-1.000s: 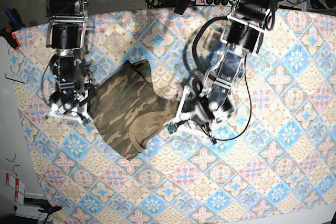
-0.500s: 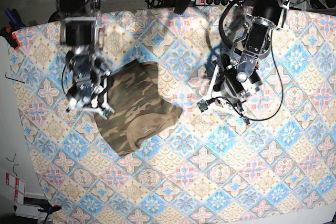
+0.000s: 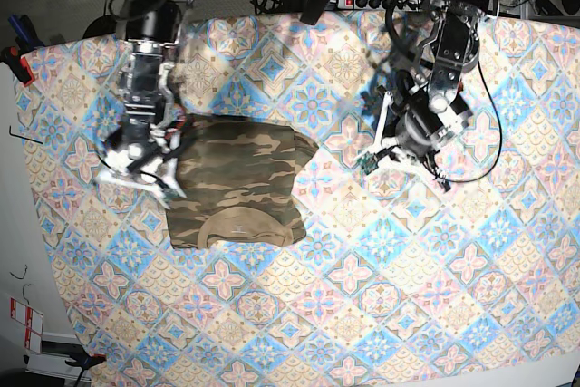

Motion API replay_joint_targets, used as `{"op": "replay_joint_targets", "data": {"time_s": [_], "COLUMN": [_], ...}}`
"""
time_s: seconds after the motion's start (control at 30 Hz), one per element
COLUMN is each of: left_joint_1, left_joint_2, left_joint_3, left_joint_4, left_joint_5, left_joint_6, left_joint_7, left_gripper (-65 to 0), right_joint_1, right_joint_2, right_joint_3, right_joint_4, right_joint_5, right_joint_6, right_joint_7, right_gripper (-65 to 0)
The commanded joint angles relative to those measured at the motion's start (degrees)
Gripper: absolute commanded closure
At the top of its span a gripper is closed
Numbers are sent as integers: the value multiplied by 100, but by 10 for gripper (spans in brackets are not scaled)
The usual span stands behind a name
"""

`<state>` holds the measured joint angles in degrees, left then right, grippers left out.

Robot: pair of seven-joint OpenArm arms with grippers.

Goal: Fold the T-shirt properly

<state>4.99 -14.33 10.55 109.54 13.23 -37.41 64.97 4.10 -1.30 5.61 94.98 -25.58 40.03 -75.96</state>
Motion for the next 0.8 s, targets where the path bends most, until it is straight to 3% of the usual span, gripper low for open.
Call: {"op": "replay_joint_targets", "data": {"time_s": [0.0,0.13,0.4,0.57,0.77], "left_joint_1": [112,824,1949,2450,2995], "left_joint_2": [-22,-31,110,110,110], "left_joint_3": [-66,-391,-1156,-1208,-1208], "left_joint_4": [154,172,172,172,145], "left_joint_5": [8,17,-9,17,17], "left_joint_6": [18,18,18,18,18], "left_joint_7": [-251,-1121,-2501,-2853,-2967], "left_gripper": [0,0,0,0,0], "right_joint_1": [52,-168,-986,-1443,-2093], "right_joint_2": [20,161,143,117,-217], "right_joint_3": [235,1088,1642,1897,2178], "right_joint_4": [186,546,1109,1328,1478], "right_joint_5": [-39,-39,-39,-48,-48], "right_joint_6": [-3,-3,-3,-3,-3], "right_joint_7": [-21,5,40,40,286], "right_gripper": [0,0,0,0,0]}}
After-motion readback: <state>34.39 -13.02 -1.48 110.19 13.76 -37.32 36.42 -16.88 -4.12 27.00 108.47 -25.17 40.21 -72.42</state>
